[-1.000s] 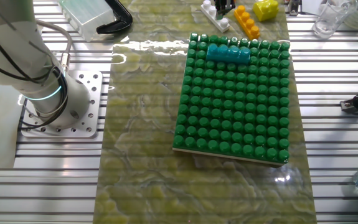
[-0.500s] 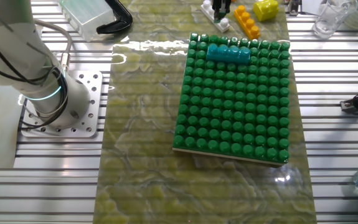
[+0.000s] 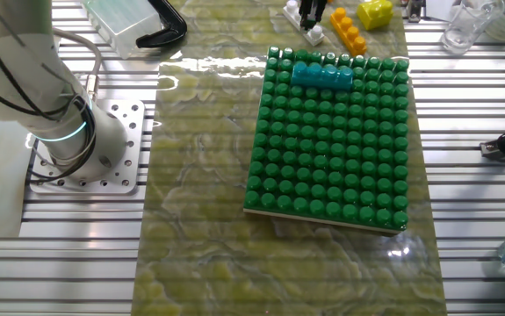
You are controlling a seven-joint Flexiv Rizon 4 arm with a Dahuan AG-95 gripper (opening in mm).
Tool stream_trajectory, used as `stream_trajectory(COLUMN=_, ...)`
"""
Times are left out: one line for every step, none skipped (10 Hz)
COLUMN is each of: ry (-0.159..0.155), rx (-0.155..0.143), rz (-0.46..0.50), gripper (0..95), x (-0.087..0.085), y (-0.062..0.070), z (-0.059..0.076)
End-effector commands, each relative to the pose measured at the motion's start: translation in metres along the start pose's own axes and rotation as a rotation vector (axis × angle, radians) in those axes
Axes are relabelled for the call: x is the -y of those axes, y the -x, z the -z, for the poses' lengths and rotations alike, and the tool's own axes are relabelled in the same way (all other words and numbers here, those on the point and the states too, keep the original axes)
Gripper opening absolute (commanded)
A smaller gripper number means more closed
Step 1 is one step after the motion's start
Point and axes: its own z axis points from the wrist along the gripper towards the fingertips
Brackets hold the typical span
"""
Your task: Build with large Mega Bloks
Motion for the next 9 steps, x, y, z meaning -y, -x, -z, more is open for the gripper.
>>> stream_trajectory(ry=-0.005, rx=0.016, rz=-0.006, gripper=0.0, x=0.004, y=0.000, z=-0.004)
stream_trajectory(ry=-0.008, rx=0.018, rz=-0.007, gripper=0.0, x=0.004, y=0.001, z=-0.005)
stream_trajectory(ry=-0.010, rx=0.025, rz=-0.008, gripper=0.0, x=0.004, y=0.002, z=-0.008)
stream_trajectory(ry=-0.012, rx=0.031, rz=-0.007, gripper=0.0, x=0.005, y=0.003, z=-0.011)
stream_trajectory(ry=-0.012, rx=0.042, rz=-0.005, gripper=0.0, x=0.005, y=0.005, z=-0.016)
stream_trajectory(ry=-0.011, rx=0.048, rz=-0.006, gripper=0.0, x=0.005, y=0.006, z=-0.018)
stream_trajectory(ry=-0.004, rx=0.064, rz=-0.004, gripper=0.0, x=0.005, y=0.008, z=-0.020)
stream_trajectory(ry=-0.002, rx=0.071, rz=-0.002, gripper=0.0, x=0.003, y=0.009, z=-0.018)
stream_trajectory(ry=0.003, rx=0.075, rz=-0.002, gripper=0.0, x=0.000, y=0.011, z=-0.015)
